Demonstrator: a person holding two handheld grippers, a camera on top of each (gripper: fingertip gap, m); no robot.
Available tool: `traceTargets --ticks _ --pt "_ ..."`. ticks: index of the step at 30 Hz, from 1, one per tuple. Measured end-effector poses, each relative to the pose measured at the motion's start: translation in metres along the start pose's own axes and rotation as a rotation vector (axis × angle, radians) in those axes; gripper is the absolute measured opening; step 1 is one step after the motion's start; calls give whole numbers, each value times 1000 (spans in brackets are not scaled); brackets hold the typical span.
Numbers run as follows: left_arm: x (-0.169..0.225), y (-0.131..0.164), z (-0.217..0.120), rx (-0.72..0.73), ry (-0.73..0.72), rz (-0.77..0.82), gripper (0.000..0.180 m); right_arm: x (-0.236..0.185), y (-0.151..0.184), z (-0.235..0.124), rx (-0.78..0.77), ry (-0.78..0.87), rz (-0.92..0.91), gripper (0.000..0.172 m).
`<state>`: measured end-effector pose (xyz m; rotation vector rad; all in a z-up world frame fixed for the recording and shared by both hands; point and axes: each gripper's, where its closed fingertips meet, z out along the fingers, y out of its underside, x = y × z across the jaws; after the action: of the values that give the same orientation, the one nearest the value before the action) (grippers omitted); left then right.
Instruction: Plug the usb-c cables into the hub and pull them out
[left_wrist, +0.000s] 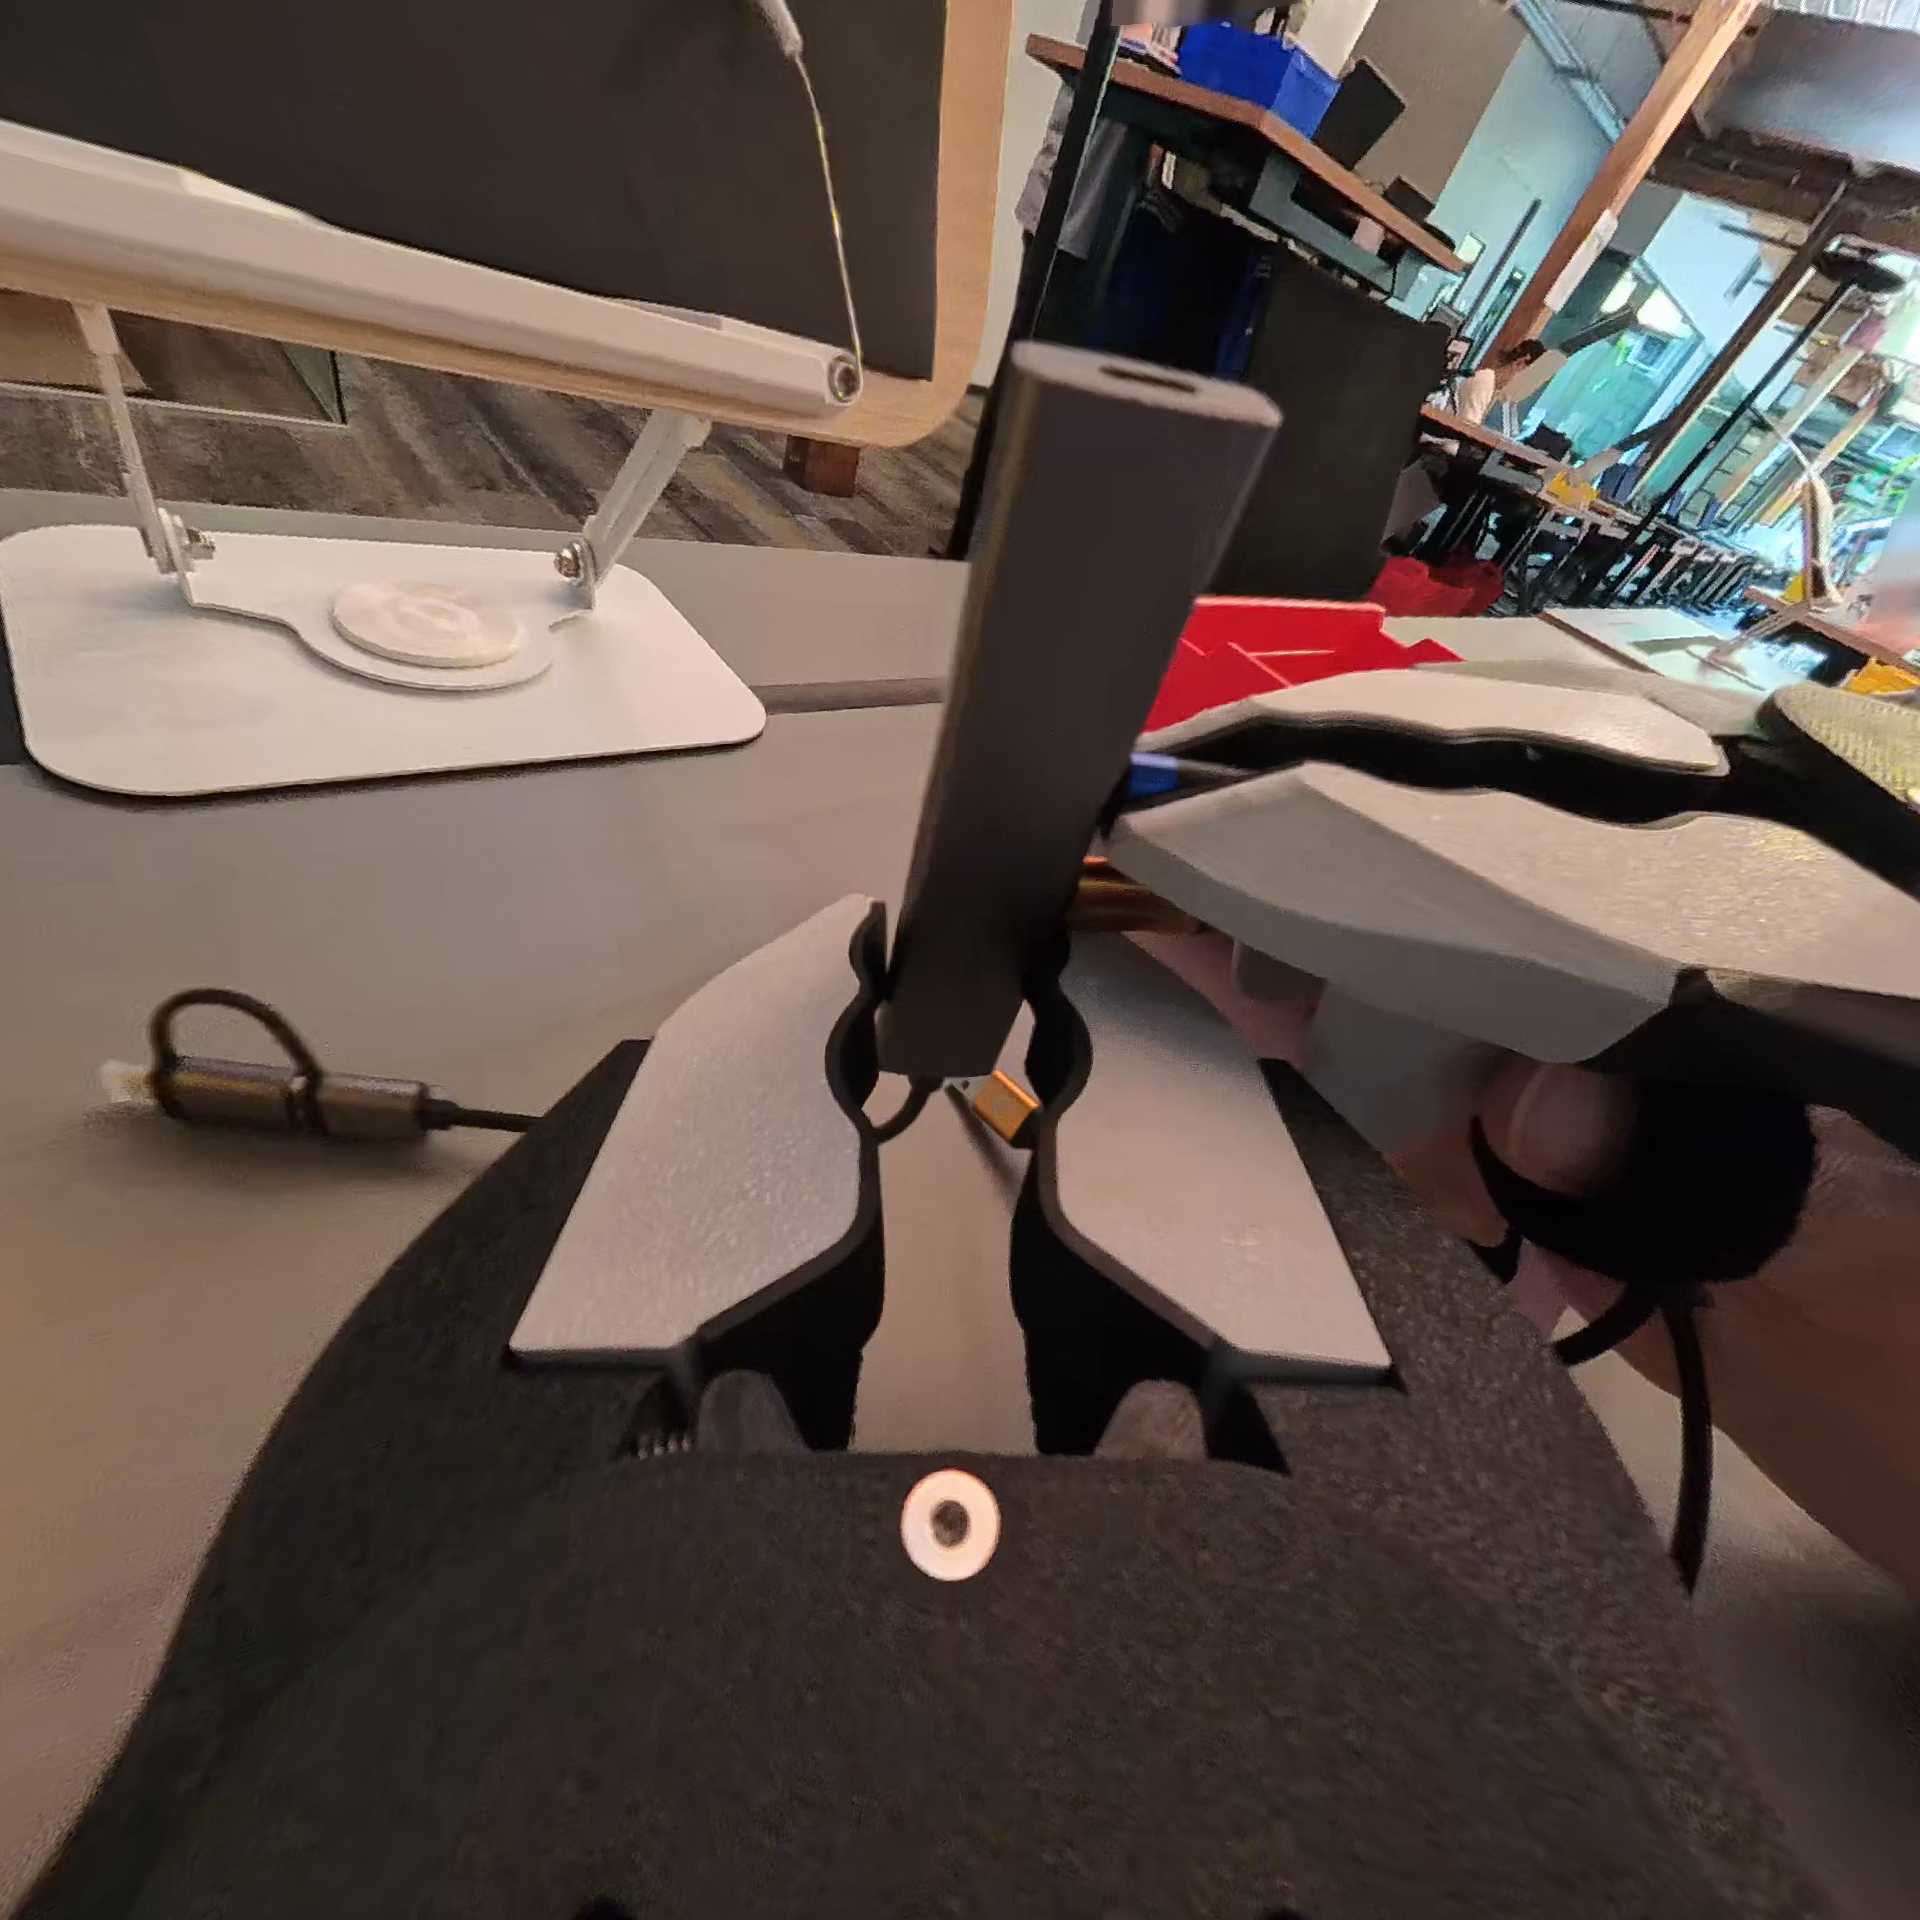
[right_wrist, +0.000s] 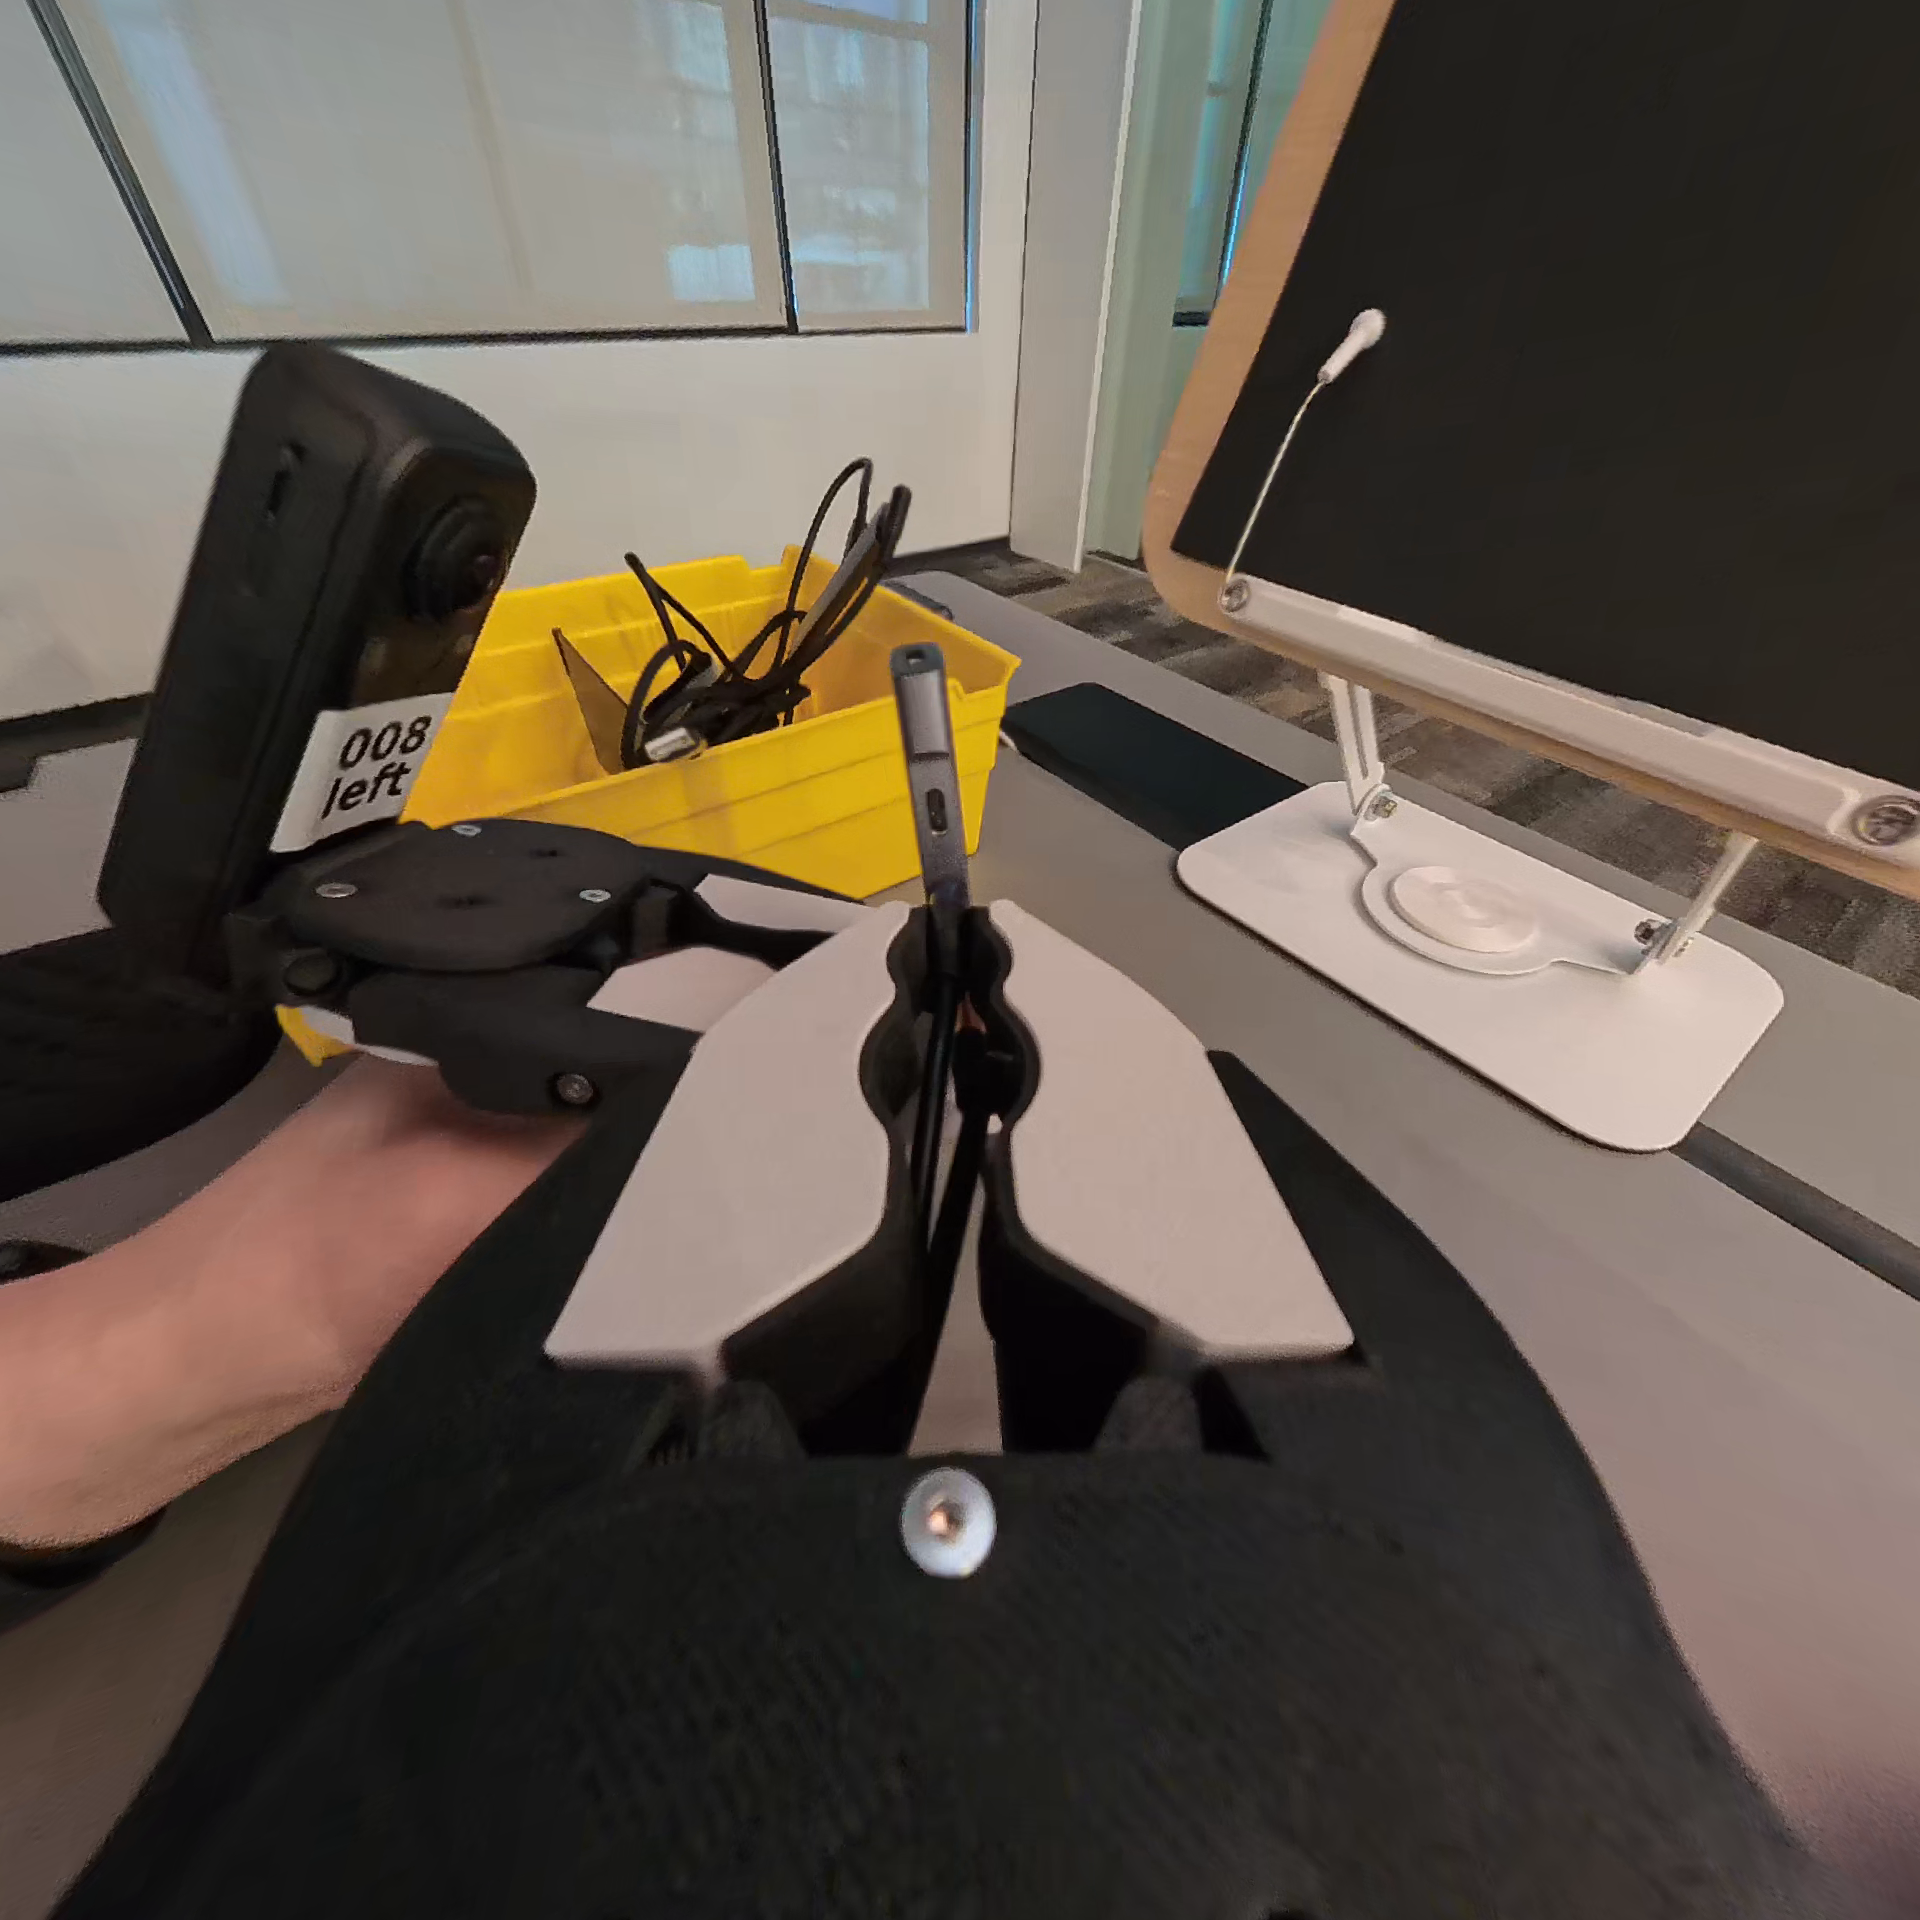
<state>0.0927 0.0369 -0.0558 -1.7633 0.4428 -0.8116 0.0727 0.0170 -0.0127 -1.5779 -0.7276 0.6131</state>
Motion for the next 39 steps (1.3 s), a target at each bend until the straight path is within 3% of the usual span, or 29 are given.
traceTargets --ticks 5,18,28,34,39 --pt "-6 4 10 10 -40 0 25 9 7 1 27 20 44 8" --pt "-3 17 29 -24 48 -54 25 24 22 -2 52 110 5 8" --pt "8 19 37 -42 167 -129 26 29 22 -7 27 197 -140 8" --pt "23 18 39 -49 222 -125 26 31 18 -20 108 237 -154 8" --pt "40 17 42 -37 314 -214 27 32 15 -31 179 265 -126 8"
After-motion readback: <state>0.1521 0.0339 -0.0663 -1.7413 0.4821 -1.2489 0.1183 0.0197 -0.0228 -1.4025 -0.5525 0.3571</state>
